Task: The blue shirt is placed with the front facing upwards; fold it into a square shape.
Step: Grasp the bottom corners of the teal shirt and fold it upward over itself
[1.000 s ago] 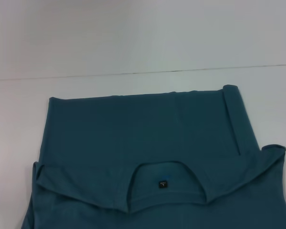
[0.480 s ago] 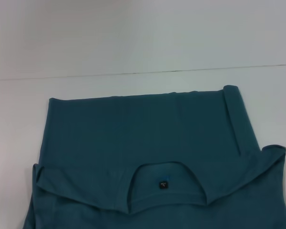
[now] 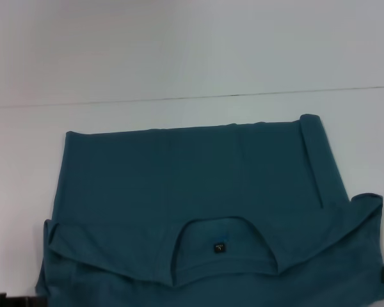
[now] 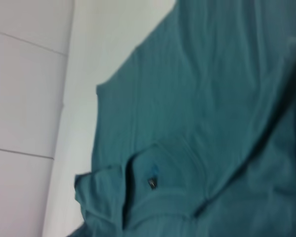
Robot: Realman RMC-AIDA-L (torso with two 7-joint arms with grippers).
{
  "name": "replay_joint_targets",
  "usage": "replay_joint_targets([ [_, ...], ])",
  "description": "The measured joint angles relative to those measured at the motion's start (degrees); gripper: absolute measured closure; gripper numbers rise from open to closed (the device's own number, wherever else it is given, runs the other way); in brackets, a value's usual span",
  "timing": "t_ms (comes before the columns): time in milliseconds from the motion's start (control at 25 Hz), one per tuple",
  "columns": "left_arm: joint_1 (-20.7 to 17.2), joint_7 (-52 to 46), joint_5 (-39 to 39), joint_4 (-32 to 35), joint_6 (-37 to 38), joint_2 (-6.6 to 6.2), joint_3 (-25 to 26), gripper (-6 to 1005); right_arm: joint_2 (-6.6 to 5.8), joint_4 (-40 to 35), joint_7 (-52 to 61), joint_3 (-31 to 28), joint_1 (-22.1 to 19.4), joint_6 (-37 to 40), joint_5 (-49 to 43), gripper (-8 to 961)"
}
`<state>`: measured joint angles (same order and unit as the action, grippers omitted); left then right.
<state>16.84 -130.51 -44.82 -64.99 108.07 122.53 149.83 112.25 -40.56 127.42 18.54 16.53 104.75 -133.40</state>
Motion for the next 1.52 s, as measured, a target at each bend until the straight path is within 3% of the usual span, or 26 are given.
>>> replay_joint_targets([
  [240, 1.6, 0.0, -1.6, 1.8, -0.1, -1.53, 2.0, 964, -0.16, 0.5, 0.3, -3.9, 3.0, 0.0, 0.0, 951],
  [440, 3.4, 0.0, -2.2, 2.6, -0.7, -1.93, 2.0, 964, -0.38, 1.1, 1.0, -6.6, 4.9, -0.9, 0.3, 951],
  [760, 7.8, -0.7, -2.5, 7.9, -4.2, -4.31, 3.1, 965, -0.87, 1.3, 2.9, -8.6, 5.9, -3.4, 3.4, 951],
  [1120, 11.8, -0.1, -4.6, 11.7, -9.0, -5.16, 4.1, 965, -1.67, 5.1, 3.3, -8.9, 6.9, -6.3, 7.9, 951],
  [1520, 13.1, -0.2, -9.6, 14.7, -15.1, -6.06, 4.2, 965, -1.65, 6.3, 4.8, -8.8, 7.0, -8.0, 16.0, 951],
])
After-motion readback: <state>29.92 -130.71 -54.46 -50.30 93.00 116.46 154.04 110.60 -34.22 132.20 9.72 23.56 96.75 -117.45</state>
